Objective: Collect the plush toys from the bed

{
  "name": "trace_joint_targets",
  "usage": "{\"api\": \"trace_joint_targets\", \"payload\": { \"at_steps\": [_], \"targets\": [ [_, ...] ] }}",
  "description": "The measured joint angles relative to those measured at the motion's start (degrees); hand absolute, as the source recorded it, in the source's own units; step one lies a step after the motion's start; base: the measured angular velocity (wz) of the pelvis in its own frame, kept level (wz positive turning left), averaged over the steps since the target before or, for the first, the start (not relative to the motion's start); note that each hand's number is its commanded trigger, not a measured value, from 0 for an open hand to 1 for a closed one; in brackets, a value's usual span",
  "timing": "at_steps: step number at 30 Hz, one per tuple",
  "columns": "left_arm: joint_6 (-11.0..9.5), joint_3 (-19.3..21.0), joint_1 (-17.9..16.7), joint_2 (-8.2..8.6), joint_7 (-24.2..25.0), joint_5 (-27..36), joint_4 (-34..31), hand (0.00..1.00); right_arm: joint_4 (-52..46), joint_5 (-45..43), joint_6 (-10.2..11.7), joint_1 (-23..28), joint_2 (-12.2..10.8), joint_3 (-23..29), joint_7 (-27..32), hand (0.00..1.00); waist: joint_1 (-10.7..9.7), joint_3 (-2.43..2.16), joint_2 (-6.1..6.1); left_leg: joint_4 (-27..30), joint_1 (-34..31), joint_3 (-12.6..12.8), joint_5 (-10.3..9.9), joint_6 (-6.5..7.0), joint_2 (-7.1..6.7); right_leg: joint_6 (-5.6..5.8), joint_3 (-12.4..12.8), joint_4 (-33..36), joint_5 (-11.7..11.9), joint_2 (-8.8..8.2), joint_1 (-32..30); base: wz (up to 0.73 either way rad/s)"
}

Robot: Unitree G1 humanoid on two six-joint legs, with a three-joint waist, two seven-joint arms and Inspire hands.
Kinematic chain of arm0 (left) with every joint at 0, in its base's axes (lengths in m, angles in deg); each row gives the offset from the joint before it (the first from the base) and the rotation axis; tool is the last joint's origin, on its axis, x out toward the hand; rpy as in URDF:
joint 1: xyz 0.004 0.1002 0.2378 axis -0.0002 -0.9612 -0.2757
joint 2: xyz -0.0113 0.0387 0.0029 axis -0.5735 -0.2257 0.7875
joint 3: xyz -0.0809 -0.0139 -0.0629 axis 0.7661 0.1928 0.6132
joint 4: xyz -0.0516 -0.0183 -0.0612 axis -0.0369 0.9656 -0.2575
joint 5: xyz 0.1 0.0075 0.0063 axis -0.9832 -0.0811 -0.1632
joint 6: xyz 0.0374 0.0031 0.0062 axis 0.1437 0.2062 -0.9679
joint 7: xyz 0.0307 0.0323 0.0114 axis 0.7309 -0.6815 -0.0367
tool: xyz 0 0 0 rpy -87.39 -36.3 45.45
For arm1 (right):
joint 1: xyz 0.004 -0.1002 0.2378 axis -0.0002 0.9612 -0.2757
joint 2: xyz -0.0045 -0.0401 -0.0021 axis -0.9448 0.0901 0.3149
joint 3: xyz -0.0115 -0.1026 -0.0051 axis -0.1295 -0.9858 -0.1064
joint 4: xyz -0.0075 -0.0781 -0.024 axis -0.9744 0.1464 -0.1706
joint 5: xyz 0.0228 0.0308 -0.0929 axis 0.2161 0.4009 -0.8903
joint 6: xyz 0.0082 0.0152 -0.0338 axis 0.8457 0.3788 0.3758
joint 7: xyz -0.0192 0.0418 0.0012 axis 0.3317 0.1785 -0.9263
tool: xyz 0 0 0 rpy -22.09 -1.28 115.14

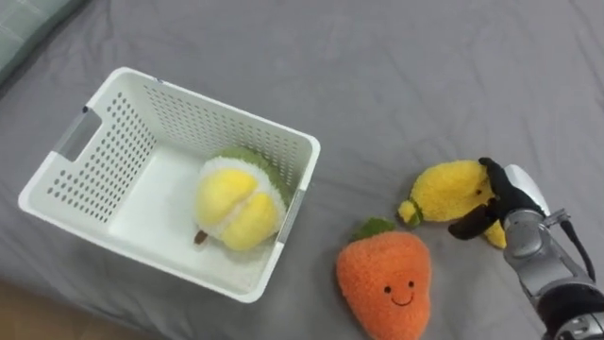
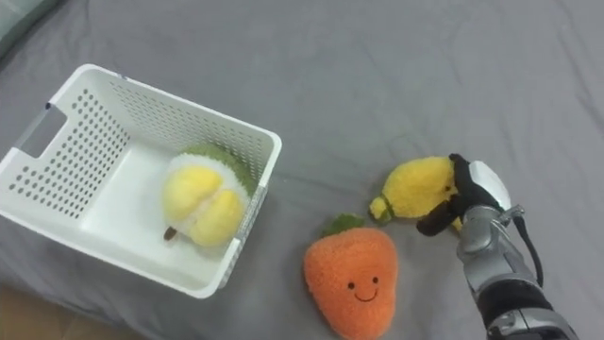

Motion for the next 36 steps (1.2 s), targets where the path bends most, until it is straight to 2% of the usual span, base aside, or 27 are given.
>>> {"api": "trace_joint_targets", "payload": {
  "at_steps": [8, 9, 10, 11, 17, 20, 26, 28, 36],
  "targets": [
    [0.10, -1.10, 0.01, -0.16, 0.04, 1.78, 0.34, 0.00, 3.28, -0.05, -0.04, -0.86, 0.92, -0.46, 1.18, 0.00, 0.90, 0.23, 0.21, -0.01, -0.53, -1.16, 0.65, 0.10, -0.47, 0.00, -1.50, 0.03, 0.00, -0.46, 0.01, 0.10],
    [0.09, -1.66, 0.01, -0.27, 0.08, 2.11, 0.63, 0.00, 4.62, -0.10, -0.07, -1.43, 0.96, -1.16, 1.72, 0.34, 0.94, 0.31, 0.26, -0.01, -0.63, -1.56, 0.72, 0.12, -0.54, 0.00, -1.70, 0.04, 0.00, -0.51, 0.01, 0.12],
    [0.09, -2.01, -0.01, -0.31, 0.15, 2.12, 1.01, 0.00, 4.99, -0.37, -0.08, -1.55, 1.03, -1.39, 2.18, 0.79, 0.96, 0.38, 0.36, -0.01, -0.75, -1.82, 0.73, 0.13, -0.58, 0.01, -1.93, 0.06, 0.00, -0.54, 0.00, 0.10],
    [0.09, -2.00, -0.05, -0.32, 0.18, 2.09, 1.05, 0.00, 5.11, -0.91, -0.08, -1.55, 1.05, -1.52, 2.44, 1.00, 0.99, 0.39, 0.38, -0.02, -0.83, -1.87, 0.73, 0.13, -0.58, 0.01, -2.01, 0.07, 0.00, -0.54, -0.03, 0.09],
    [0.38, -2.61, -0.52, -0.45, 0.50, 1.98, 1.14, 0.00, 5.95, -5.44, -0.12, -1.58, 1.42, -1.70, 6.43, 1.00, 1.18, 0.42, 0.55, 0.01, -1.42, -2.24, 0.83, 0.05, -0.61, 0.01, -2.79, 0.02, 0.01, -0.51, -0.26, 0.06],
    [0.37, -3.57, -0.51, -0.50, 1.28, 1.92, 1.04, 0.00, 5.95, -6.60, -0.13, -1.59, 2.61, -2.22, 8.21, 1.00, 1.76, 0.40, 0.66, 0.02, -1.41, -2.23, 0.83, 0.05, -0.60, 0.01, -2.87, -0.06, 0.01, -0.49, -0.26, 0.00],
    [0.42, -3.64, -0.47, -0.50, 1.42, 1.90, 0.95, 0.00, 6.14, -7.27, -0.18, -1.56, 3.08, -2.73, 8.12, 1.00, 2.48, 0.32, 1.18, -0.08, -1.43, -2.24, 0.84, 0.05, -0.61, 0.01, -3.34, -0.13, 0.01, -0.54, -0.26, 0.00],
    [0.47, -3.64, -0.47, -0.50, 1.43, 1.95, 0.95, 0.00, 6.14, -8.90, -0.20, -1.55, 3.08, -2.79, 8.04, 1.00, 2.49, 0.16, 1.49, -0.16, -1.42, -2.35, 0.86, 0.05, -0.63, 0.01, -3.37, -0.12, 0.01, -0.55, -0.27, 0.00],
    [0.89, -3.64, -0.48, -0.49, 1.41, 2.02, 1.24, 0.00, 6.53, -9.06, -0.14, -0.75, 3.08, -2.79, 8.00, 1.00, 2.37, -0.01, 1.57, -0.17, -1.06, -2.52, 1.20, 0.00, -0.69, 0.01, -3.44, -0.11, 0.01, -0.59, 0.09, 0.00]
  ]
}}
